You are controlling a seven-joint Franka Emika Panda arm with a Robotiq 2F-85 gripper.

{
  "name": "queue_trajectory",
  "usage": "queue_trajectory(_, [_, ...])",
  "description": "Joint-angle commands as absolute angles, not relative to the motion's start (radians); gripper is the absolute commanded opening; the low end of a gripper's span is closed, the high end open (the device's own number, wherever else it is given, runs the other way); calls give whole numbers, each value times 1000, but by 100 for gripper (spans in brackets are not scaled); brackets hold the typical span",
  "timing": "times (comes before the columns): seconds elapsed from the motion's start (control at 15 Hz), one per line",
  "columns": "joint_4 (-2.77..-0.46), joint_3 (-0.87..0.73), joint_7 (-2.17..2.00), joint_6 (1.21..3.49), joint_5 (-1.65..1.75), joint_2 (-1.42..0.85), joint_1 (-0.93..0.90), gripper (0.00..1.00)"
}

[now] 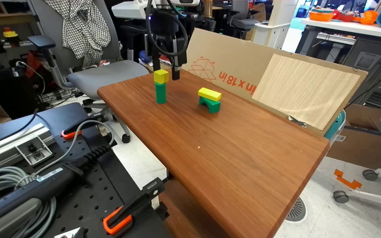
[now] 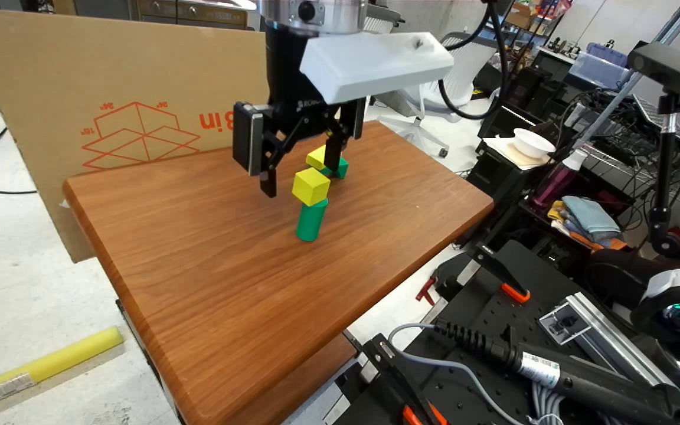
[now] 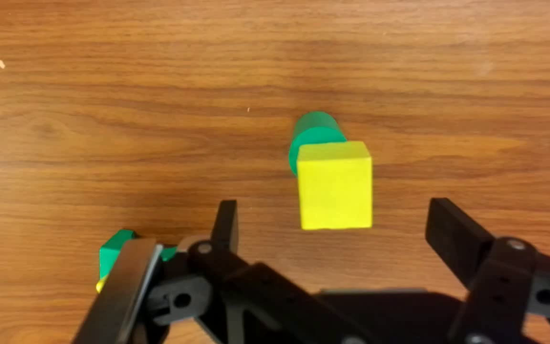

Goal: Move the green cylinder to the left of the table, then put the yellow building block and put them on top of the green cylinder

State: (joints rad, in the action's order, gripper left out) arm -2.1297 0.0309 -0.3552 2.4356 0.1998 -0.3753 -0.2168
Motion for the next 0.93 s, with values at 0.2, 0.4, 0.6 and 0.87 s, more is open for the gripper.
queue_trajectory(0.2, [-2265,60,-275,2455,130,-186,-181,100])
queue_trajectory(0.4, [-2322,67,-176,2423,33,-101,-144,100])
queue_trajectory(0.6, [-2384,52,-76,2362,-11,-19,-107,100])
queue_trajectory(0.87, [-2374,53,-88,2353,19,-37,-91,100])
